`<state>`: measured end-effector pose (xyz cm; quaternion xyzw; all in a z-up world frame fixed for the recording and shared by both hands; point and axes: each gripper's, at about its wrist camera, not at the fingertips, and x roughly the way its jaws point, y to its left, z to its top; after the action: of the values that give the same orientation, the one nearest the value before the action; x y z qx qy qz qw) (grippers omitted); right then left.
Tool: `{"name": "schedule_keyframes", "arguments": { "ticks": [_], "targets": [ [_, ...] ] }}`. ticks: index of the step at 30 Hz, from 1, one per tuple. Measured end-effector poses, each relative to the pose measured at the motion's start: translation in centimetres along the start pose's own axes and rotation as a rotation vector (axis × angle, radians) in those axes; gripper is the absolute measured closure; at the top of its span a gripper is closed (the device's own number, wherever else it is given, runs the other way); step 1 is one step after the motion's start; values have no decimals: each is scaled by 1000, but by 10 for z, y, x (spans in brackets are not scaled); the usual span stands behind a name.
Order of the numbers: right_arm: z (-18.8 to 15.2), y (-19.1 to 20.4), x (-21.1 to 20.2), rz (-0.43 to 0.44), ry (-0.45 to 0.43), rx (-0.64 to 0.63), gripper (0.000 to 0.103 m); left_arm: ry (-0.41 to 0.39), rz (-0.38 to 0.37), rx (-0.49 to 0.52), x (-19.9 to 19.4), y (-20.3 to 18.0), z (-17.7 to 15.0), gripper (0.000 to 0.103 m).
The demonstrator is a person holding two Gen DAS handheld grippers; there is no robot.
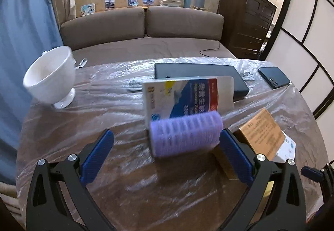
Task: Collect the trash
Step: 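Grasp the second purple roller with the left tool while the right tool grasps the tissue ball, then carry the roller and tissue ball toward the white bin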
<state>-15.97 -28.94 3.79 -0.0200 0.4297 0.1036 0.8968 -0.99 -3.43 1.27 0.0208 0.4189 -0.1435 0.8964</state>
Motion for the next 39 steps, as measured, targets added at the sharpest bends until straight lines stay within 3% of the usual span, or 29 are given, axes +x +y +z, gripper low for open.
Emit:
{"name": "schedule_keyframes", "arguments": {
  "ticks": [6,8,10,14,17,22,23,39],
  "targets": [
    [-1,1,7,-2,12,10,15,3,-10,11,9,-12,2,1],
    [-2,1,7,4,10,16,21,14,-12,1,13,-13,0,2],
    [-2,1,9,14,18,19,25,24,-32,-14,15,-13,-2,8],
    [-3,3,10,14,22,12,27,43,-59,-29,15,-13,-10,8],
    [-4,4,9,25,17,10,29,41,-77,-26,11,-13,-13,17],
    [-6,5,7,41,15,5,45,60,-102,16,4,-17,-14,59],
    [-6,5,6,44,13,7,51,66,-112,17,3,-17,-15,59],
    [-16,-5,-22,109,2,39,52,57,-153,23,-41,-22,-46,59]
  ]
}}
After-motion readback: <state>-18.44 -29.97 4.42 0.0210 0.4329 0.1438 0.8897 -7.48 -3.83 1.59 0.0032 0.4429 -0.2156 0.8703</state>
